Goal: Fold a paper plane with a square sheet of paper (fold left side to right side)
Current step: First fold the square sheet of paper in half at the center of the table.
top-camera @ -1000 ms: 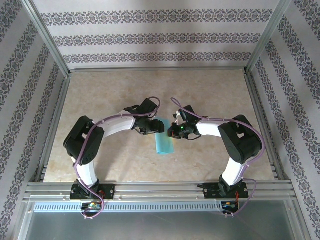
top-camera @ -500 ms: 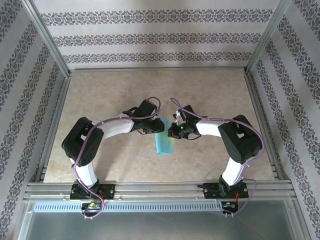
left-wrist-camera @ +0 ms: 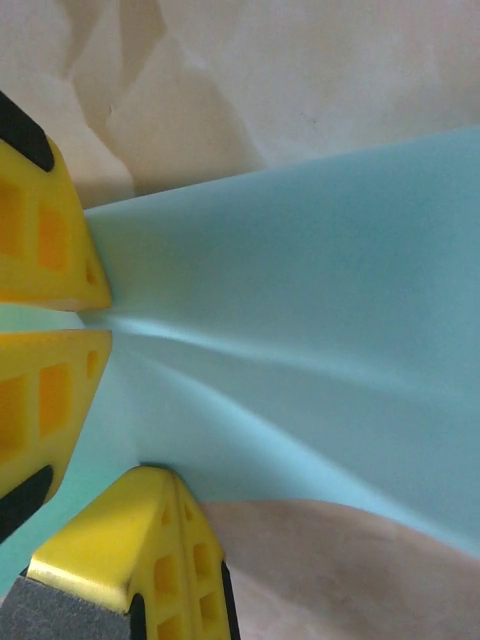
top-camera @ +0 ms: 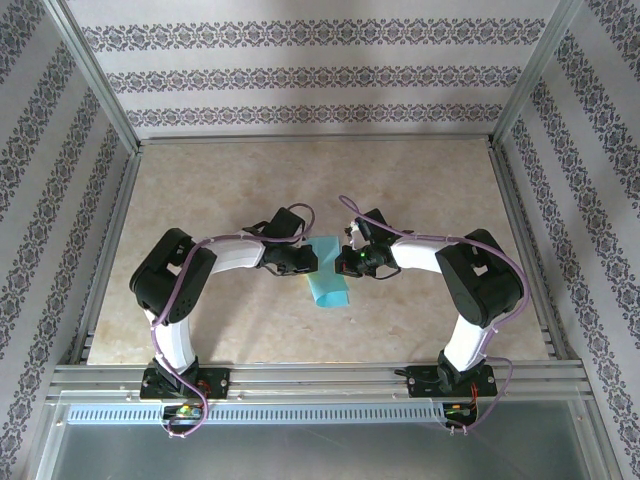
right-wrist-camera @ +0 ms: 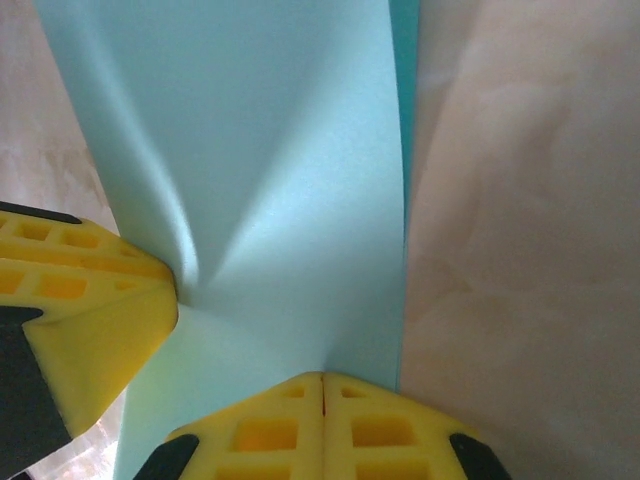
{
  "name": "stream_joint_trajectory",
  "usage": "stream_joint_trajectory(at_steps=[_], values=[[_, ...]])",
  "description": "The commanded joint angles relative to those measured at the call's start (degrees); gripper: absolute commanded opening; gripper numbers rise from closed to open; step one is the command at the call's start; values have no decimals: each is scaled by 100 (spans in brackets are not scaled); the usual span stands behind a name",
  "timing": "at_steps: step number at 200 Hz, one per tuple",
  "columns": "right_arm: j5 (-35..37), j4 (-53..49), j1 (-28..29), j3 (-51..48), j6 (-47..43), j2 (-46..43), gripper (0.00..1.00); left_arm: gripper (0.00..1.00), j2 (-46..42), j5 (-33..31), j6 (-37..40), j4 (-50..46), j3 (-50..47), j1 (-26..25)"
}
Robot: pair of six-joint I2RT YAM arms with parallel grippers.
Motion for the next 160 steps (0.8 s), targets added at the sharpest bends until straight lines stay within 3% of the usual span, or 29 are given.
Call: stream_joint_trajectory(at_steps=[1, 54, 94, 124, 160], values=[[778, -783, 60, -204, -181, 425, 0, 14, 11, -90, 158, 23, -329, 149], [780, -799, 60, -186, -185, 431, 0, 13, -496, -128, 283, 74, -948, 548], [753, -793, 60, -171, -187, 390, 0, 11, -1275, -283, 257, 508, -1327, 574], [744, -803, 68, -160, -170, 370, 0, 10, -1490, -144, 142, 890, -1277, 328], [744, -792, 77, -160, -163, 377, 0, 10, -906, 163, -20, 1031, -734, -136]])
